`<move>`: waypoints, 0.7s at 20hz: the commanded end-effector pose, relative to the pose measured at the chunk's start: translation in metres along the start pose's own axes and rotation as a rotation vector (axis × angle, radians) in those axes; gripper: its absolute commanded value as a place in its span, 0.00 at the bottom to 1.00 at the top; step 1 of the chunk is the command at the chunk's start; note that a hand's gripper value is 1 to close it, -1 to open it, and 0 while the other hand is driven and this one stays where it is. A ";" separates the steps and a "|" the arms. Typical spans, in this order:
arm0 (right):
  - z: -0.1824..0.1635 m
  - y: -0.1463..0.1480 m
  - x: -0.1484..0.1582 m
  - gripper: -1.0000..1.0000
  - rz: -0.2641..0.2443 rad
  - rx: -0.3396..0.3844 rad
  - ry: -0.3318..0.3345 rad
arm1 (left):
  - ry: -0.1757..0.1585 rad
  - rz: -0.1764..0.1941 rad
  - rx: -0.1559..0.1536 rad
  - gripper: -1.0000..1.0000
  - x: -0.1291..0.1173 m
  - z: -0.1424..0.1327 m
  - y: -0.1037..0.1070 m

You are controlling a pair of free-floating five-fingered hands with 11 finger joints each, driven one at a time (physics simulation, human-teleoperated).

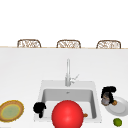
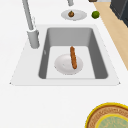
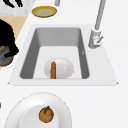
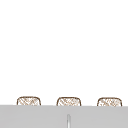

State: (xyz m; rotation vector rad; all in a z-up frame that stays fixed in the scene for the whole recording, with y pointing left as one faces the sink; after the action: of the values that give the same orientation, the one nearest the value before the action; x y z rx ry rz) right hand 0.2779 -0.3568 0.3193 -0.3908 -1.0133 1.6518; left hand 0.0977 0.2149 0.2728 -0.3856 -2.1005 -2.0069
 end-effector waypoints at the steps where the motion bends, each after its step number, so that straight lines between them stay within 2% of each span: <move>1: 0.013 0.006 -0.020 1.00 -0.041 0.021 -0.024 | 0.000 0.000 0.000 0.50 0.000 0.000 0.000; 14: 0.063 0.039 -0.088 1.00 -0.062 0.042 -0.034 | 0.000 0.000 0.000 0.50 0.000 0.000 0.000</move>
State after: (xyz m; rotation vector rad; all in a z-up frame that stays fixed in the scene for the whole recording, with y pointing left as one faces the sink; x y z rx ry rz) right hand 0.2486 -0.4467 0.3075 -0.3586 -1.0117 1.6424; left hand 0.0977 0.2149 0.2728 -0.3856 -2.1005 -2.0069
